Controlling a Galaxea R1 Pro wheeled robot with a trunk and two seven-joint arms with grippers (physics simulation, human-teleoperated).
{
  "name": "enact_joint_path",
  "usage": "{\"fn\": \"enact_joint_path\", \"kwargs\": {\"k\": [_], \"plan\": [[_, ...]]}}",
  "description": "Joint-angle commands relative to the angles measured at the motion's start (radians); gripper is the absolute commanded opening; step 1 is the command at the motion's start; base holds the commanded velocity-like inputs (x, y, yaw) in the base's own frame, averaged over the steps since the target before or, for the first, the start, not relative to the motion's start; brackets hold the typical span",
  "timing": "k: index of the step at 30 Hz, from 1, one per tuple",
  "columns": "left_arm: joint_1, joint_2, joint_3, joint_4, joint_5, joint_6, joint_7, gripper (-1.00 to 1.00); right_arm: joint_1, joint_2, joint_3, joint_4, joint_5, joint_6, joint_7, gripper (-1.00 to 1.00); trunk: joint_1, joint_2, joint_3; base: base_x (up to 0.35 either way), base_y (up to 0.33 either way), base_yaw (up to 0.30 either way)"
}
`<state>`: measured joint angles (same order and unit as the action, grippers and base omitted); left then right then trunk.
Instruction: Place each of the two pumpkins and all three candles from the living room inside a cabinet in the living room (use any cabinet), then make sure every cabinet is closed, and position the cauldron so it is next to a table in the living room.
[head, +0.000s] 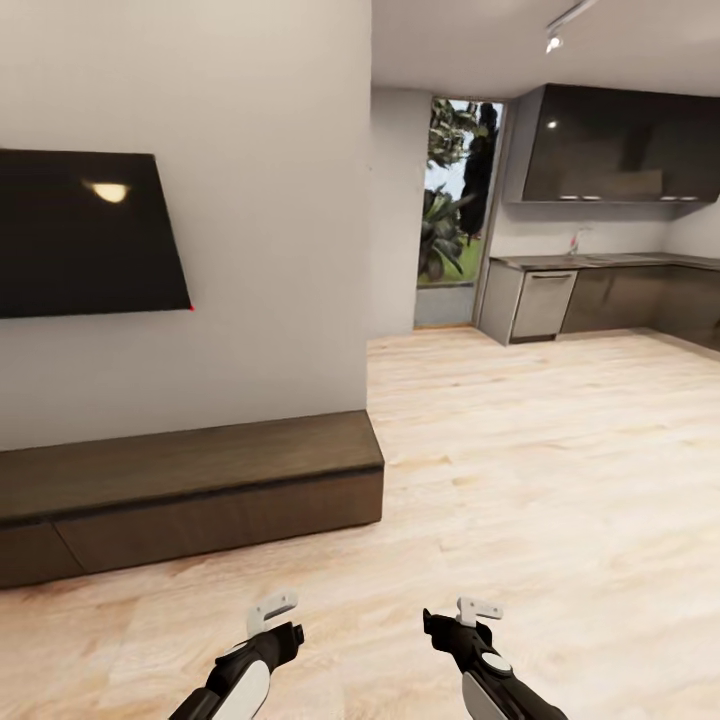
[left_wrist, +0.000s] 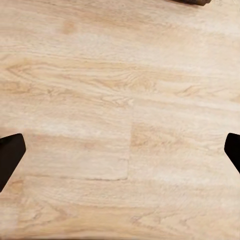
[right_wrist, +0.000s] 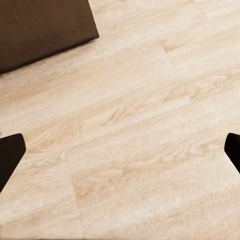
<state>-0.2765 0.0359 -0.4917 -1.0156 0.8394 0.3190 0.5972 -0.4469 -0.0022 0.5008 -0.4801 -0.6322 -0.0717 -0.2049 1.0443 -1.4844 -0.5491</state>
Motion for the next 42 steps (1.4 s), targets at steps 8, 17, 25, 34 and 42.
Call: {"fn": "enact_joint_path", "kwargs": {"k": [8, 17, 25, 34, 42], "plan": [[-0.001, 0.001, -0.001, 0.049, 0.004, -0.001, 0.005, 1.00, -0.001, -0.001, 0.008, 0.000, -0.009, -0.006, -0.007, 1.00, 0.000, -0.001, -0.008, -0.007, -0.012, 0.240], [-0.001, 0.000, -0.002, 0.079, 0.003, -0.007, 0.003, 1.00, -0.001, -0.001, 0.008, 0.000, -0.009, -0.008, -0.007, 1.00, 0.000, -0.001, -0.017, 0.000, 0.000, 0.239], [-0.001, 0.000, -0.004, 0.080, 0.003, -0.007, 0.003, 1.00, -0.001, -0.001, 0.008, 0.000, -0.009, -0.008, -0.007, 1.00, 0.000, -0.001, -0.024, -0.004, -0.008, 0.238], [-0.001, 0.000, -0.003, 0.080, 0.004, -0.007, 0.003, 1.00, -0.001, -0.002, 0.008, -0.001, -0.007, -0.007, -0.005, 1.00, 0.000, -0.001, -0.032, -0.061, -0.119, 0.210], [-0.001, -0.001, -0.004, 0.080, 0.003, -0.008, 0.003, 1.00, -0.001, -0.008, 0.012, -0.001, -0.002, -0.005, -0.002, 1.00, 0.000, -0.001, -0.033, -0.003, -0.008, 0.022]]}}
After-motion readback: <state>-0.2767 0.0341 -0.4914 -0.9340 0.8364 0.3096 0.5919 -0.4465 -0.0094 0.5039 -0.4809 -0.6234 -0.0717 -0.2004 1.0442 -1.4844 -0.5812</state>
